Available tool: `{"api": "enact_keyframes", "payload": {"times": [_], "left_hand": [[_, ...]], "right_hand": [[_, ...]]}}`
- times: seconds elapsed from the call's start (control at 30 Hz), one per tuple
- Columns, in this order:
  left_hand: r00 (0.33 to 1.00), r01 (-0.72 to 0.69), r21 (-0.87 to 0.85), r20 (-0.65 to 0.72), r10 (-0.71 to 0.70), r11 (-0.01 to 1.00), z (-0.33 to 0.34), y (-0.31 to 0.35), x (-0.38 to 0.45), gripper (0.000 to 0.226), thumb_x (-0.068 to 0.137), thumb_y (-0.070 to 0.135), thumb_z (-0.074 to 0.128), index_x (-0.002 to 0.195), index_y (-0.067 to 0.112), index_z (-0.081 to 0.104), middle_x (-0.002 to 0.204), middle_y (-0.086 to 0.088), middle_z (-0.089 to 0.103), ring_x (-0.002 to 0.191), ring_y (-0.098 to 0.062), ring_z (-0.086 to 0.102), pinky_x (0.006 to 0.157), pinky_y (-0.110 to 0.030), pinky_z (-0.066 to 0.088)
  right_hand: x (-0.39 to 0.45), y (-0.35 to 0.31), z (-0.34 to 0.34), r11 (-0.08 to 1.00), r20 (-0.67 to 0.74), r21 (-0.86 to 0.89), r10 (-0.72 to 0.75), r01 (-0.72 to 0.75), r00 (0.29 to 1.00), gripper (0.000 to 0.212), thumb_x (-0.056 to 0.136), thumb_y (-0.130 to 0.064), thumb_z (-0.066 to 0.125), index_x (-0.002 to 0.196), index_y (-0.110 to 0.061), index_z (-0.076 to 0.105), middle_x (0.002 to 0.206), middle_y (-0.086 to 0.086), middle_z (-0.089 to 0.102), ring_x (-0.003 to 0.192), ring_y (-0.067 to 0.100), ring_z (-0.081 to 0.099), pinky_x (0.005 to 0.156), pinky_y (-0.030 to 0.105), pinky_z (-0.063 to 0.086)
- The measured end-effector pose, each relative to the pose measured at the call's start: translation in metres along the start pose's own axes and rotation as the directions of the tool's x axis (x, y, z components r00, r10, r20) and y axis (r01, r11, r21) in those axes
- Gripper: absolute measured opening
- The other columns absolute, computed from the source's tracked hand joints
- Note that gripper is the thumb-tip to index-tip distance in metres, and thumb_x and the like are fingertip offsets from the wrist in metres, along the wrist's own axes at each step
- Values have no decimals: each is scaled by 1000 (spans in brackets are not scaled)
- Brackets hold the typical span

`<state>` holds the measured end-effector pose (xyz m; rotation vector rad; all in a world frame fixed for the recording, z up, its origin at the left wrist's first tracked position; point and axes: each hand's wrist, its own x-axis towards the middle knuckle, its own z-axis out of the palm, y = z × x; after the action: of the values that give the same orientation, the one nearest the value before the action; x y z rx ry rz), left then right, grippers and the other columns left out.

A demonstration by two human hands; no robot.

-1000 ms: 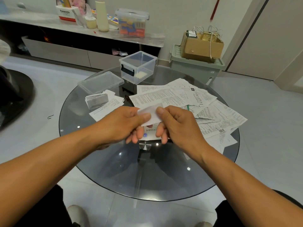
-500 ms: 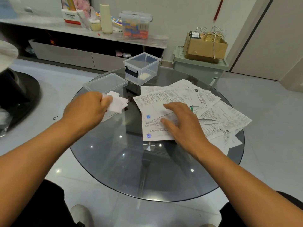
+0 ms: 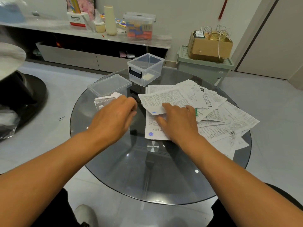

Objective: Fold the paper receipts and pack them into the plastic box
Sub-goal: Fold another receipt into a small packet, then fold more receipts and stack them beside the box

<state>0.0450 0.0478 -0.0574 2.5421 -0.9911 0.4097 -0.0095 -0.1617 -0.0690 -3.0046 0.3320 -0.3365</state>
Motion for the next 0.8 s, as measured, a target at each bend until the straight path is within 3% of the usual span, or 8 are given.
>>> {"api": "enact_keyframes", "payload": {"times": [0.07, 0.17, 0.27, 0.37, 0.47, 0.53, 0.67, 0.8], "left_hand": [[994, -90, -102, 56, 96, 991, 3, 7, -2, 14, 100, 32, 54, 114, 27, 53, 103, 8, 52, 85, -15, 51, 70, -41, 51], [979, -128, -201, 134, 156, 971, 9, 14, -5, 26, 99, 32, 60, 124, 30, 52, 107, 11, 53, 85, -7, 52, 73, -34, 54], [988, -92, -262, 96, 121, 961, 14, 15, -4, 34, 96, 32, 66, 125, 32, 49, 107, 12, 52, 88, -7, 53, 75, -34, 55], [1000, -25, -305, -3, 25, 952, 12, 14, 3, 58, 84, 30, 81, 129, 32, 43, 118, 11, 48, 100, -7, 51, 83, -36, 56], [998, -65, -316, -25, 61, 946, 7, 13, 7, 98, 70, 32, 91, 148, 30, 32, 145, 6, 37, 130, -15, 41, 107, -37, 43], [991, -111, -329, 30, 128, 938, 3, 12, 7, 111, 67, 39, 92, 155, 31, 25, 153, 8, 34, 139, -15, 35, 114, -39, 36], [945, -64, -361, 278, 173, 931, 3, 11, 5, 89, 74, 51, 84, 146, 50, 32, 129, 27, 56, 125, -4, 45, 104, -30, 40], [903, -15, -381, 391, 176, 924, 13, 18, 1, 62, 78, 48, 83, 130, 51, 49, 104, 24, 68, 101, 6, 56, 79, -12, 43]], "right_hand": [[2, 1, 3, 998, -21, -56, -36, 35, 999, 25, 104, -37, 43, 118, -22, 58, 96, 4, 71, 92, 30, 65, 101, 43, 34], [4, 9, 7, 999, -80, -16, -39, 38, 996, 27, 107, -31, 40, 111, -25, 66, 94, 0, 74, 87, 27, 66, 98, 41, 35], [4, 17, 1, 980, -88, 196, -20, 36, 996, 29, 108, -34, 41, 98, -28, 68, 88, -8, 71, 84, 19, 63, 114, 47, 31], [-6, 26, -17, 919, -43, 370, -134, 141, 990, 25, 106, -26, 48, 90, -21, 67, 90, -9, 70, 84, 15, 59, 104, 48, 43], [-24, 41, -40, 821, 69, 550, -227, 153, 971, 20, 106, -26, 56, 113, -23, 74, 111, -14, 72, 101, 1, 61, 90, 21, 49], [-39, 54, -48, 744, 162, 663, -245, 78, 956, 23, 104, -29, 59, 120, -33, 74, 116, -26, 70, 109, -10, 59, 92, 12, 47], [-60, 73, -48, 744, 302, 668, -233, -31, 924, 20, 102, -26, 61, 116, -31, 76, 117, -8, 73, 112, 12, 66, 101, 41, 53], [-70, 70, -47, 713, 358, 686, -157, -145, 920, 24, 90, -29, 77, 111, -38, 70, 108, -17, 72, 97, 6, 68, 84, 33, 59]]}}
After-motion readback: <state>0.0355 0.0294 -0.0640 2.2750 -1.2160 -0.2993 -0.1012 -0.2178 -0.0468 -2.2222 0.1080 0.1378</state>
